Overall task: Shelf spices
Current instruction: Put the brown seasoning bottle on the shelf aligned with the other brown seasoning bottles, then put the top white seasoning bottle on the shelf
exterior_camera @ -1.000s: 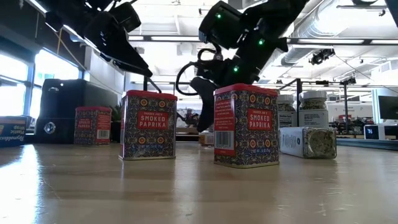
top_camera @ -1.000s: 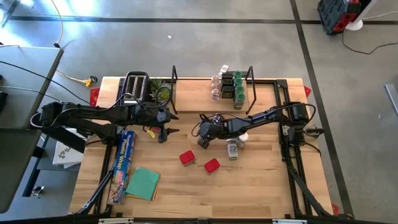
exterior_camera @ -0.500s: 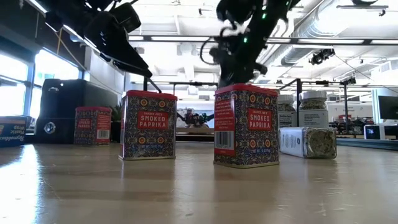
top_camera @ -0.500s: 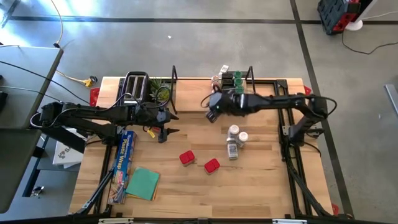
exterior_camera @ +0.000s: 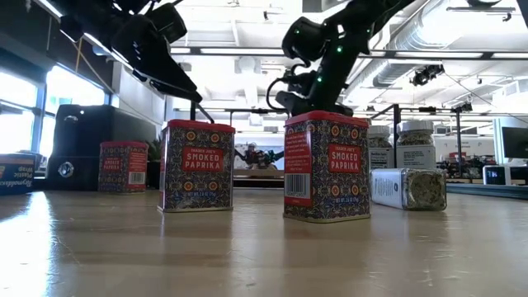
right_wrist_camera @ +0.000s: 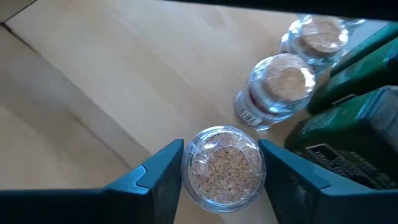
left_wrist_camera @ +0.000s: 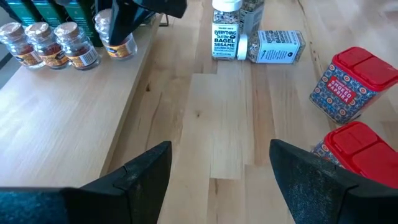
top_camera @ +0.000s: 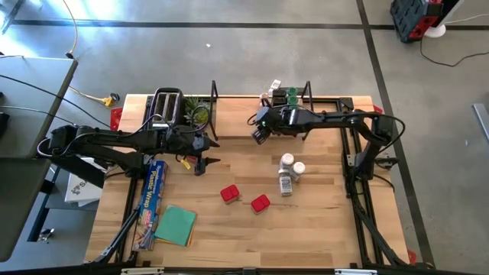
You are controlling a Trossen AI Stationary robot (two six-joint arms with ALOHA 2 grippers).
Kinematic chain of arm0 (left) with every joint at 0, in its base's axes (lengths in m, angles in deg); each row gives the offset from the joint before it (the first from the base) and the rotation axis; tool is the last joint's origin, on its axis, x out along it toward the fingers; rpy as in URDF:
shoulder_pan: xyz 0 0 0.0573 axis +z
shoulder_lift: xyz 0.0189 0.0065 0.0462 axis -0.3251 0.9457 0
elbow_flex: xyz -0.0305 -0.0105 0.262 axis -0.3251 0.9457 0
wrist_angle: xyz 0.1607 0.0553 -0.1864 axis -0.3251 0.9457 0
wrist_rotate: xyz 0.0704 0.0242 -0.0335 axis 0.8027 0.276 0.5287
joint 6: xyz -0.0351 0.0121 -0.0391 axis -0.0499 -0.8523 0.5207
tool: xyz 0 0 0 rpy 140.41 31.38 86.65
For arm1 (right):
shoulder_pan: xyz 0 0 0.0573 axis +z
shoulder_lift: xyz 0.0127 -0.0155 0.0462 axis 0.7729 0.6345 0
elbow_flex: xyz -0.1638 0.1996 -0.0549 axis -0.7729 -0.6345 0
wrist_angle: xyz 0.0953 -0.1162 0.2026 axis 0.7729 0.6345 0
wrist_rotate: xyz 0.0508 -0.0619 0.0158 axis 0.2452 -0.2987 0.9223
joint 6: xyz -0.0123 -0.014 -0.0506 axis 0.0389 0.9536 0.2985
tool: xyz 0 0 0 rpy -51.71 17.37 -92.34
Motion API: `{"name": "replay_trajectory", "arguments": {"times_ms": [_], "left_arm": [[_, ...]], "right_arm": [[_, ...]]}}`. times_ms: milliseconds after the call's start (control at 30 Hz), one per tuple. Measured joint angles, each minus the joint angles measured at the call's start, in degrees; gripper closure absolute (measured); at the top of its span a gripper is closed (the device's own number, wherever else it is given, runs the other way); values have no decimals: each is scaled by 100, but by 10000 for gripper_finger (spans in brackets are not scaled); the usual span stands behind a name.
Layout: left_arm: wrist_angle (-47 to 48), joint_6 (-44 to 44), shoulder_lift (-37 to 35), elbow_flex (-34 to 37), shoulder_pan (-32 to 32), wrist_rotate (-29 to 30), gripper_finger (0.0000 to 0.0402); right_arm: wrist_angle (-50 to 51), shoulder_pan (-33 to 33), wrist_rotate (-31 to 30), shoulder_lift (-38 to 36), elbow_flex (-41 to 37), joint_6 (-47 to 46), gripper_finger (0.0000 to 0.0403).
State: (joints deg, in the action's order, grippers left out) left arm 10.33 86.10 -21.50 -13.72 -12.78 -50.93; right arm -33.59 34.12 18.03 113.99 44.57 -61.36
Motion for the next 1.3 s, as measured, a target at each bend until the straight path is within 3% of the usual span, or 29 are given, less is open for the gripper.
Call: {"name": "replay_trajectory", "arguments": {"times_ms": [700, 867, 1000, 1067, 1300], "left_arm": [[-7, 2, 0, -7, 0, 9, 135], [-1, 51, 0, -7, 0, 9, 135], [24, 62, 0, -7, -134, 21, 135], [24, 158, 0, -7, -285, 127, 135], [383, 947, -170, -9, -1120, 689, 135]], "right_arm": [[-81, -112, -120, -204, 285, 518, 198], [62, 269, -306, -475, 621, 875, 198], [-70, 1010, -455, -752, 654, 1438, 197], [-110, 1458, -244, -780, 646, 1807, 197], [-115, 2646, 1646, -687, 634, 2009, 197]]}}
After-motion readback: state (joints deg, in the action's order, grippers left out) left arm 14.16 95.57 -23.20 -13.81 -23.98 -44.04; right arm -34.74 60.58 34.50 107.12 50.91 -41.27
